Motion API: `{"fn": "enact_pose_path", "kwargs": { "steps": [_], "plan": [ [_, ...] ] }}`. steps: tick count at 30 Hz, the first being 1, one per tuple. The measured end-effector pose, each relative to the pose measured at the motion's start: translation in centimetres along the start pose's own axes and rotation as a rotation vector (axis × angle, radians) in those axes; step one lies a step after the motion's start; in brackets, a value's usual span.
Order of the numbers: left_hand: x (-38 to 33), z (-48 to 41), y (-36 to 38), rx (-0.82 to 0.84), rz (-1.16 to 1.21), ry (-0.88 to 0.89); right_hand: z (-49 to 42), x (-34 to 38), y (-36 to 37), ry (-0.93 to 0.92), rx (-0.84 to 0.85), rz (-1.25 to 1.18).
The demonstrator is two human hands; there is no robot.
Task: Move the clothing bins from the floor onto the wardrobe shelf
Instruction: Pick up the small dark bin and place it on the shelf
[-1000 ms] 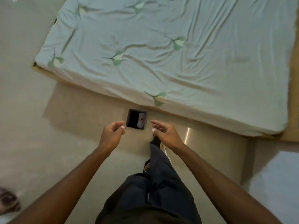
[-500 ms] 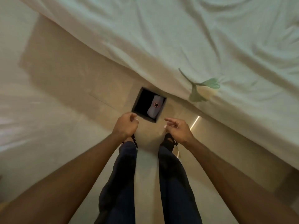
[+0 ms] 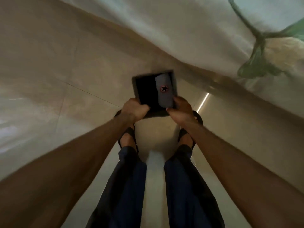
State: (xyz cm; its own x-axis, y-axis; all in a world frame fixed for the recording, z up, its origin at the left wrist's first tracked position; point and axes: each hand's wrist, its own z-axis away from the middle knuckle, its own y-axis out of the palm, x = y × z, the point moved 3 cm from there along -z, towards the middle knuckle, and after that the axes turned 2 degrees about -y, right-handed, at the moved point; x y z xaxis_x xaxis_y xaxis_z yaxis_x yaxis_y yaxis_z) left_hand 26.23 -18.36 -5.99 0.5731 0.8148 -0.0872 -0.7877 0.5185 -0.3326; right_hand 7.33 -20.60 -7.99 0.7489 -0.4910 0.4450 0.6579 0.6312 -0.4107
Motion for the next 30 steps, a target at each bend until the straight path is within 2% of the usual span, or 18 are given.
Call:
{"fn": "enact_pose_path", "kwargs": {
  "steps": [2, 3, 4, 7, 9, 13, 17, 22, 25, 30],
  "plan": [
    [2.3, -0.6, 2.4, 0.14, 0.026, -0.066, 0.2, -0.8, -0.8, -0.032, -0.018, 0.001],
    [3.2, -1.0, 3.2, 0.138, -0.028, -0.054, 0.5, -1.3, -1.2, -0.015, 0.003, 0.011],
    [3.8, -1.4, 3.8, 0.111, -0.076, -0.035, 0.8, -2.0, -1.5, 0.017, 0.022, 0.008],
    [1.5, 1.2, 1.8, -0.107, -0.191, 0.097, 1.2, -4.1, -1.3, 0.095, 0.09, 0.03],
    [0.6, 1.2, 0.9, -0.165, -0.287, 0.065, 1.2, -4.7, -0.9, 0.134, 0.129, 0.084],
    [-0.2, -1.8, 0.6, 0.026, -0.302, 0.07, -1.2, -7.8, 1.6, 0.245, 0.196, 0.046],
    [-1.8, -3.5, 0.7, 0.09, -0.312, 0.132, -2.7, -9.6, 3.5, 0.33, 0.209, 0.072],
    [-2.8, -0.6, 0.6, 0.064, -0.302, 0.184, -0.5, -9.0, 1.8, 0.28, 0.099, 0.061],
    [-2.5, 4.1, -0.4, 0.04, -0.259, 0.187, 2.8, -7.9, 0.4, 0.209, 0.058, 0.108],
    [-3.1, 16.1, -2.9, 0.069, -0.349, 0.292, 15.3, -1.9, -5.3, 0.052, 0.026, 0.099]
  ]
}}
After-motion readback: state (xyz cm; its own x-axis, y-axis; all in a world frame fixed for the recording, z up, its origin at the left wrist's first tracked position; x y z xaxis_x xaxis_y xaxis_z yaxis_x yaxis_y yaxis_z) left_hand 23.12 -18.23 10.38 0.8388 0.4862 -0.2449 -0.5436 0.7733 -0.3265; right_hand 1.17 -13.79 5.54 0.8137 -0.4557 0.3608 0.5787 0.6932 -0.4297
